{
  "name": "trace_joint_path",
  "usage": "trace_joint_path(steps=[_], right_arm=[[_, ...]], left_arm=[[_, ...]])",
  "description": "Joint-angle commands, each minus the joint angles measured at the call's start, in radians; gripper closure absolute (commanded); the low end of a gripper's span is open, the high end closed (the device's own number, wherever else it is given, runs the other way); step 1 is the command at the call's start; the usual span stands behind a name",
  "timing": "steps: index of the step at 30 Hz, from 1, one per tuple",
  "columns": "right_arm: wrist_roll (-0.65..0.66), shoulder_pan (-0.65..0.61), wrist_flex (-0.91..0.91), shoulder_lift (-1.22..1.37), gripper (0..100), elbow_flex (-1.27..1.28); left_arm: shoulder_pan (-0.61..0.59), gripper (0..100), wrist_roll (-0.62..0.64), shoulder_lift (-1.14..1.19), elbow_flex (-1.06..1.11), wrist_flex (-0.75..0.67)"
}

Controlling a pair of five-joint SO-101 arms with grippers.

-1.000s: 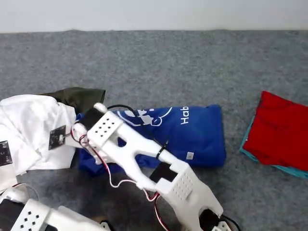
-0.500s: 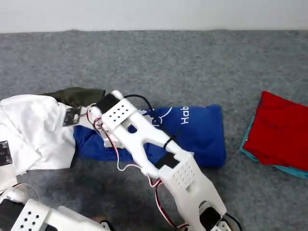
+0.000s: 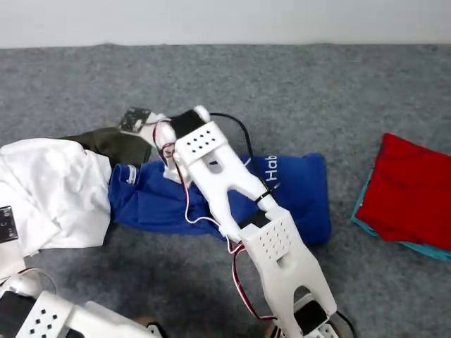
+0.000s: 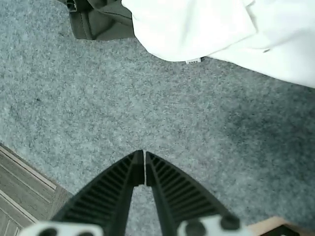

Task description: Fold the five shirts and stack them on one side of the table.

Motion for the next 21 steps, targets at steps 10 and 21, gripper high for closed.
trace_joint_path(steps=[10,21], right_arm=[[-0.034,-0.222,0.145,-0.013,97.9,-0.092],[0.049,-0.154,-0.053,0.13,97.8,-0.015]], left_arm=[[-0.006,99,-0.008,-0.006,-0.005,-0.025],[-0.006,99,-0.008,-0.006,-0.005,-0.025]])
